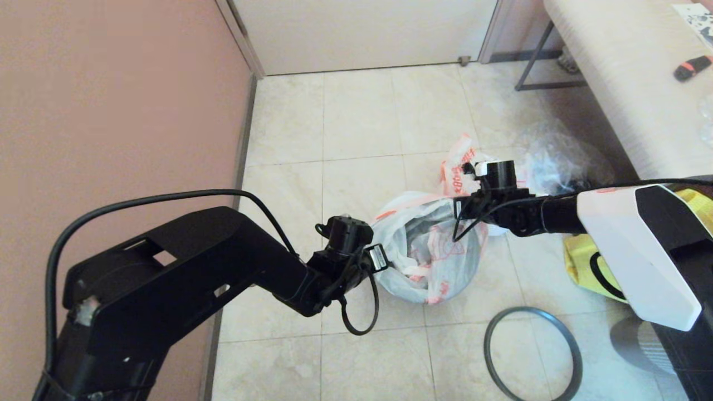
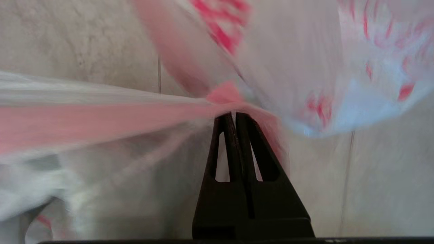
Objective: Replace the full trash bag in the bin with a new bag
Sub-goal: Put the new garbage bag on the trash can
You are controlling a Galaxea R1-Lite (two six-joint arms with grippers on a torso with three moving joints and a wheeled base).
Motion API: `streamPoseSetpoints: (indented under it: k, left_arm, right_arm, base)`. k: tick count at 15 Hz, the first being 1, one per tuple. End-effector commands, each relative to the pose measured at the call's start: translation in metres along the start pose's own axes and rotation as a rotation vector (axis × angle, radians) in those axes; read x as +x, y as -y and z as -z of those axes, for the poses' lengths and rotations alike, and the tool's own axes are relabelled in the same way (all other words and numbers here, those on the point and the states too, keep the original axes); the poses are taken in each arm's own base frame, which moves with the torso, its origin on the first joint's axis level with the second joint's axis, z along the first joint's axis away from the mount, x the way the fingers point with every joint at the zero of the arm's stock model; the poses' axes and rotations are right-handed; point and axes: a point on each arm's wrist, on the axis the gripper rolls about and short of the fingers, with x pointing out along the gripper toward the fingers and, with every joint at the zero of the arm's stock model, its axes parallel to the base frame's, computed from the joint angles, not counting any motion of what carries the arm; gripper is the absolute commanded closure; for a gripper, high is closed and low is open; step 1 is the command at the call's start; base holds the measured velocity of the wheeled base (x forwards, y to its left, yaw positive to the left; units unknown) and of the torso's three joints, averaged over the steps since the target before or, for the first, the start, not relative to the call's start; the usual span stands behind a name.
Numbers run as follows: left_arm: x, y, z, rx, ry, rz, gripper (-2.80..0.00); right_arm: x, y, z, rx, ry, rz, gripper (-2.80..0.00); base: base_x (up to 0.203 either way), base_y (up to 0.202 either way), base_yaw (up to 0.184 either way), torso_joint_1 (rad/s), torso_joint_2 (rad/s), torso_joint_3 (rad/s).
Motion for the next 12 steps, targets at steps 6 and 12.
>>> streamPoseSetpoints:
  k: [6,12]
  left_arm:
    - [0.0,0.0,-0.001,-0.006,0.006,0.002,0.0]
    - [-0.002,0.0,-0.004,-0.009,0.012,0.001,0.0]
  right_arm:
    - [-0.09,0.012,-0.059,0.321,-0.198,-0.216,0.0]
    - [-0.092,0.014,-0.045,0.388,-0.329,-0.193,0.0]
  base:
    - [0.0,0.0,0.0,0.0,0.0,0.0]
    - [0.0,0.0,0.0,0.0,0.0,0.0]
